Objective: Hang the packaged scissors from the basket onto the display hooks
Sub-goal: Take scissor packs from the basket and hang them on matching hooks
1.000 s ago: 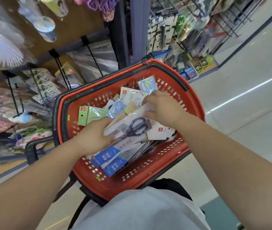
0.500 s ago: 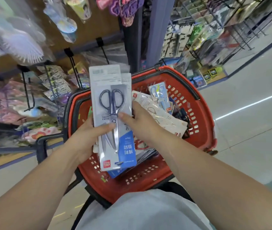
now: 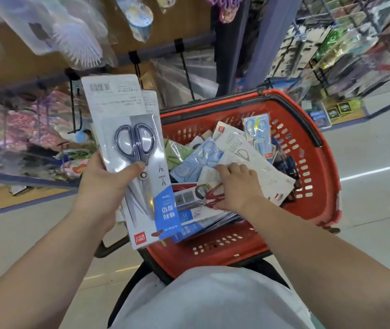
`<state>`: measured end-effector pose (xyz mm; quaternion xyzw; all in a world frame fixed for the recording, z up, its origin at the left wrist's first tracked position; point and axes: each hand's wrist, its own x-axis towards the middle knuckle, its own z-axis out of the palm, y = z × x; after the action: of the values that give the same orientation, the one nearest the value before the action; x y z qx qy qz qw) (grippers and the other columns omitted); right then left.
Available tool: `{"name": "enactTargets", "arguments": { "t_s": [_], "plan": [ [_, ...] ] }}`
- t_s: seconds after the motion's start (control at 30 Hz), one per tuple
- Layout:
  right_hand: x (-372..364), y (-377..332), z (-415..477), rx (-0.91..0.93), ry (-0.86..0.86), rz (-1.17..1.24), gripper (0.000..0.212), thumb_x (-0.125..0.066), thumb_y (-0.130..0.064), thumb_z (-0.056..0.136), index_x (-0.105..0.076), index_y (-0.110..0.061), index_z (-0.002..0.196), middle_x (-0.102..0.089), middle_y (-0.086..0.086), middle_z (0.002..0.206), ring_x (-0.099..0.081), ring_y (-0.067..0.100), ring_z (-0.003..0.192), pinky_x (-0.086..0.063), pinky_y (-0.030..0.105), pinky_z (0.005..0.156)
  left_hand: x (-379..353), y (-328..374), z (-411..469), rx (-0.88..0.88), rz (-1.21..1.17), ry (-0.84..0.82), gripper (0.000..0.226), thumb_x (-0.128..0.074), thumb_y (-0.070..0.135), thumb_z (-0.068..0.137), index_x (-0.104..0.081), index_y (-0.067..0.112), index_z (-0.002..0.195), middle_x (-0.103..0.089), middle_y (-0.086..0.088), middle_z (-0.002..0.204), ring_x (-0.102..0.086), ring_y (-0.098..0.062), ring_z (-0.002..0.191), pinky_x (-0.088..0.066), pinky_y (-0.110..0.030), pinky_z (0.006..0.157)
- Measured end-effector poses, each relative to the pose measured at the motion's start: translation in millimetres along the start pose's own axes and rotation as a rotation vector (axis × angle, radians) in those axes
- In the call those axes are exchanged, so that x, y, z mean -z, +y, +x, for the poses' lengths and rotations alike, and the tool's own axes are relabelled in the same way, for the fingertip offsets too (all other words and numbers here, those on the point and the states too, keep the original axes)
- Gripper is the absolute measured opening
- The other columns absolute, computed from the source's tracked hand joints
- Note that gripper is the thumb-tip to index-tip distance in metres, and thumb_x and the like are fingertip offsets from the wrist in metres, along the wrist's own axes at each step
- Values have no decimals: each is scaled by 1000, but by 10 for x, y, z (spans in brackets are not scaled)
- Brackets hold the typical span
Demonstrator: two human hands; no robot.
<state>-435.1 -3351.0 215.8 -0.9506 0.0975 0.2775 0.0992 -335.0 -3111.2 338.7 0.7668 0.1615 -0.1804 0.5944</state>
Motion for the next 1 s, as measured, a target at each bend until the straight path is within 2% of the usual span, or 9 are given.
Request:
{"name": "enactTargets", "arguments": {
  "t_s": [0.07,0.27,0.37,0.43,0.6,0.7,0.83,0.93,1.0],
  "plan": [
    [-1,4,32,-13,-12,44,100,-84,-68,67,-41,-24,145,-50,6,140,-53,31,128,-44,46,105,20,0,-17,0,-1,21,35,-82,7,88,-65,30,108,-80,5,102,-77,-17,93,-61,-36,80],
    [222,332,29,13,0,162,75,-86,-59,72,-60,-25,133,-64,1,118,-63,27,112,-54,37,84,-29,-44,-88,18,25,24,40,-83,9,87,-65,20,121,-79,4,104,-76,-8,83,-58,-23,62],
    [325,670,-85,-146,103,428,48,-91,-53,68,-66,-22,96,-70,-4,90,-69,22,89,-53,34,70,-109,-64,-126,10,8,11,44,-83,9,87,-65,20,126,-78,5,108,-76,-5,85,-58,-19,62],
    [381,846,-171,-285,210,722,42,-95,-46,67,-67,-22,87,-73,-5,82,-69,18,78,-54,35,68,-173,-82,-139,-1,-8,6,43,-83,8,88,-64,21,125,-78,5,109,-76,-5,87,-57,-18,64],
    [573,919,-285,-396,495,1461,31,-94,-18,75,-77,-12,101,-81,1,90,-78,22,84,-62,38,71,-410,-144,-133,0,-64,9,46,-84,9,87,-60,19,125,-76,6,108,-74,-7,89,-57,-28,76],
    [755,868,-296,-345,582,1553,34,-90,-20,80,-76,-13,110,-81,1,100,-77,15,91,-61,31,75,-610,-180,-109,-43,-36,-53,46,-83,3,87,-58,26,117,-74,8,107,-73,3,83,-56,-19,71],
    [1010,821,-359,-292,699,1540,28,-86,-30,85,-73,-22,108,-80,0,104,-77,21,98,-64,43,84,-841,-174,-86,-69,-15,-103,48,-83,0,85,-56,26,114,-73,3,108,-74,-5,88,-57,-25,75],
    [1177,835,-457,-242,700,1573,20,-82,-28,90,-72,-23,105,-80,-2,99,-77,15,90,-64,36,75,-956,-116,-75,-74,-64,-128,49,-84,3,86,-55,26,118,-73,0,113,-74,-14,99,-58,-34,84],
    [1227,771,-510,-177,569,1665,12,-78,-24,94,-72,-20,104,-81,-1,94,-77,14,83,-60,30,66,-1020,-45,-91,-75,-86,-176,48,-82,4,88,-55,26,121,-72,-1,117,-73,-9,99,-57,-31,86]
  ]
}}
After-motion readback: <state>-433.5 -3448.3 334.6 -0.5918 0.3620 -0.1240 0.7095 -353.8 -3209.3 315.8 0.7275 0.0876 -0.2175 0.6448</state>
